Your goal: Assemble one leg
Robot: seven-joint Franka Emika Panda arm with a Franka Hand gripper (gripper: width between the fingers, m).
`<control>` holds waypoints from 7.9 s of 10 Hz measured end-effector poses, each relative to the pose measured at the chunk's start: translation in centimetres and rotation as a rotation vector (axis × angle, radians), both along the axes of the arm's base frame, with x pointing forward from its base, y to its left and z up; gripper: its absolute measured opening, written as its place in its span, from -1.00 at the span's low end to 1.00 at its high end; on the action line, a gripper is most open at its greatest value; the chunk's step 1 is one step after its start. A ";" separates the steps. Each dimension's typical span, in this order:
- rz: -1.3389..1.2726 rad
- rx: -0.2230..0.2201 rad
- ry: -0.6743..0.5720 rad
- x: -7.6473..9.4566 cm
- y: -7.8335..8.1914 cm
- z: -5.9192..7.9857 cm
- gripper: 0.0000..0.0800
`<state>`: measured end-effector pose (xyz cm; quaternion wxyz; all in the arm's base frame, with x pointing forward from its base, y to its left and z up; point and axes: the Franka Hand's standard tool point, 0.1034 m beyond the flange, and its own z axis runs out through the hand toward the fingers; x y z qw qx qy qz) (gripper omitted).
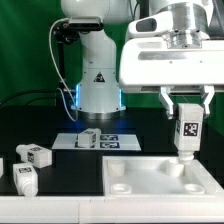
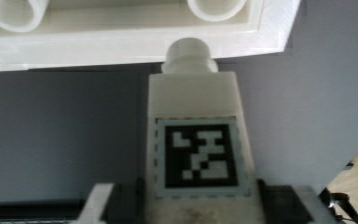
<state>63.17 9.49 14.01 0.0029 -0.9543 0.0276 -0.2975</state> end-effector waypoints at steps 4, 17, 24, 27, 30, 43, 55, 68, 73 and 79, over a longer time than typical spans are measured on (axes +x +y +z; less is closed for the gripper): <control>0.018 -0.021 -0.014 -0.4 0.4 -2.0 -0.29; 0.035 -0.042 -0.019 -0.7 1.8 -6.1 -0.29; 0.036 -0.041 0.075 -0.1 0.3 -4.5 0.60; 0.012 -0.002 0.322 0.6 0.2 -4.6 0.62; -0.043 0.039 0.554 0.3 0.8 -5.4 0.62; -0.700 0.246 0.558 1.2 0.9 -6.1 -0.29; -0.748 0.345 0.532 0.6 1.5 -6.6 0.60; -0.933 0.351 0.495 0.9 1.8 -6.5 -0.28; -1.427 0.618 0.463 0.8 1.4 -6.7 -0.09; -0.695 0.361 0.523 0.9 2.2 -6.5 0.62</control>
Offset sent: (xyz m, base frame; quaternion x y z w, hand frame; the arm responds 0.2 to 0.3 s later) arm 0.0004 0.0110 -0.0234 0.0001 0.0371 -0.0155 0.9992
